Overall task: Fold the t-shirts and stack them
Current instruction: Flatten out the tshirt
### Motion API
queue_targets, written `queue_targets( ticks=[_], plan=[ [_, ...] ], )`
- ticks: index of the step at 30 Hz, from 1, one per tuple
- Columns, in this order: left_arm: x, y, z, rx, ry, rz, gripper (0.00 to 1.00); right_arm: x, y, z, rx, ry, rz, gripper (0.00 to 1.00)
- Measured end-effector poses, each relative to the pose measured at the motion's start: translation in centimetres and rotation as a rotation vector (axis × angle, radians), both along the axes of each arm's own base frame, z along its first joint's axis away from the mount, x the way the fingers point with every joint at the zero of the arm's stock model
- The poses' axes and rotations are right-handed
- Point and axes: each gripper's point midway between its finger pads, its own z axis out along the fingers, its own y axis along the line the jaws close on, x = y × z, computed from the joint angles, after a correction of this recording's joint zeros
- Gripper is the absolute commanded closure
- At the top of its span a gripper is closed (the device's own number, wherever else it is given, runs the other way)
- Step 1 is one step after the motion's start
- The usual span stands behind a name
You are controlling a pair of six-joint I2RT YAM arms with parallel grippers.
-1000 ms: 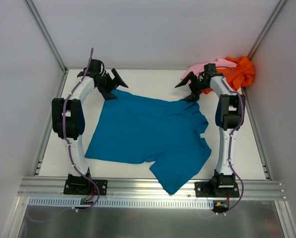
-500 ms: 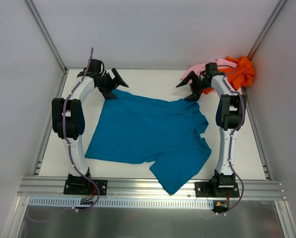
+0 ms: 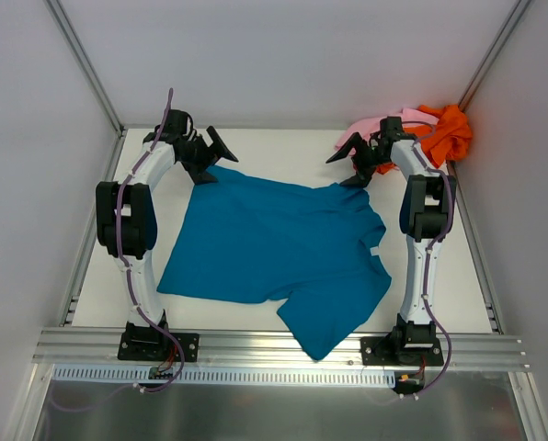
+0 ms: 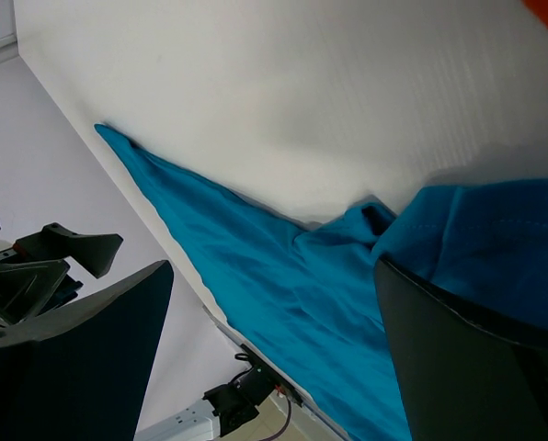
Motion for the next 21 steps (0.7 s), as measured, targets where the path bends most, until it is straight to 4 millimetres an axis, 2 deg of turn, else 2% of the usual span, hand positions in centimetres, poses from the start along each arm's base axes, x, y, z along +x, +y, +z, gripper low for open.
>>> queue_targets(
  ticks=[7,15,21],
  plan=[
    [0.0,0.0,0.0,0.0,0.0,0.0,0.01,-0.8,-0.3,-1.1,-0.029,0.019,0.014,0.14],
    [0.0,0.0,0.0,0.0,0.0,0.0,0.01,-1.6,-0.6,-2.2,-0.049,0.052,0.017,0.19],
    [0.0,0.0,0.0,0.0,0.0,0.0,0.01,-1.6,-0.8,-2.5,-0.068,0.05,0.017,0.34]
  ],
)
